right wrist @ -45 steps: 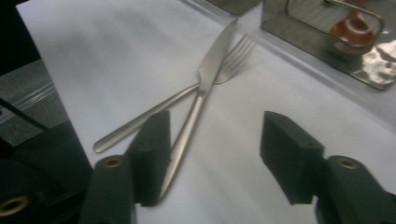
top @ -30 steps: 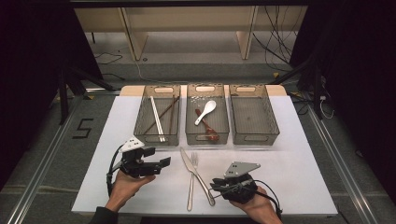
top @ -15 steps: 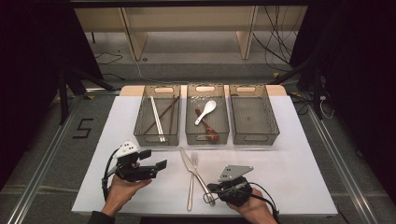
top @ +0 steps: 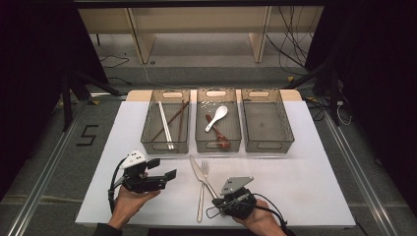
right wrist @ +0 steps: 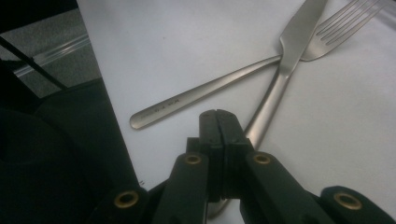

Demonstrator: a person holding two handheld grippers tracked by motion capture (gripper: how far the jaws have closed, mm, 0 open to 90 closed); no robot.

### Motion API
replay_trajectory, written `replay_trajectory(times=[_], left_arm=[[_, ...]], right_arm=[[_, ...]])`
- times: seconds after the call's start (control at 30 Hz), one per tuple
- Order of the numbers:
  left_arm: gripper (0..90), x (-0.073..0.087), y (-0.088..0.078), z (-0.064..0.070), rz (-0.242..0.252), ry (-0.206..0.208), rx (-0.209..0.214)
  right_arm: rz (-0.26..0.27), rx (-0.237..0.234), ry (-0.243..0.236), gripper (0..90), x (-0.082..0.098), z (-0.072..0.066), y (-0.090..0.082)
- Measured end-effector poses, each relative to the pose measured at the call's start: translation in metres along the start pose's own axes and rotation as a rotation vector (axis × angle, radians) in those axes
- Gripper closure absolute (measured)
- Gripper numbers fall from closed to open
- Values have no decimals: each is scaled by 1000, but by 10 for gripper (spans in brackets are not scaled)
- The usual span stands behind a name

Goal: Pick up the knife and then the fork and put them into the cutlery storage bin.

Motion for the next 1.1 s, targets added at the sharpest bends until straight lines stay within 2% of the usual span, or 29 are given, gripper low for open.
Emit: replay_trajectory(times=[0.37,0.57,0.83,0.9,1.1], left_arm=[[196,6,-1,-4,9,-7,-3],[196,6,-2,-3,22,0,-1],[196,6,-3,-4,29,-1,-2],[195,6,-3,-4,32,1,-1],[195,6,-3,-5,43,0,-2]], right_arm=[[-86,20,-17,900,4,-1,13],[-96,27,-25,900,5,-1,12],[-127,84,-41,900,7,4,7],[-129,80,-34,900,7,5,6],[-122,117,-40,900,6,10,0]])
Point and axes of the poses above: each handheld gripper's, and its own axes: y roughly forward along the jaws, x roughly out of its underside, z roughly to its right, the point moved 4 cm from there along y, roughly forward along the jaws, and after that the axes turned 13 degrees about -x, right-handed, at the moved point
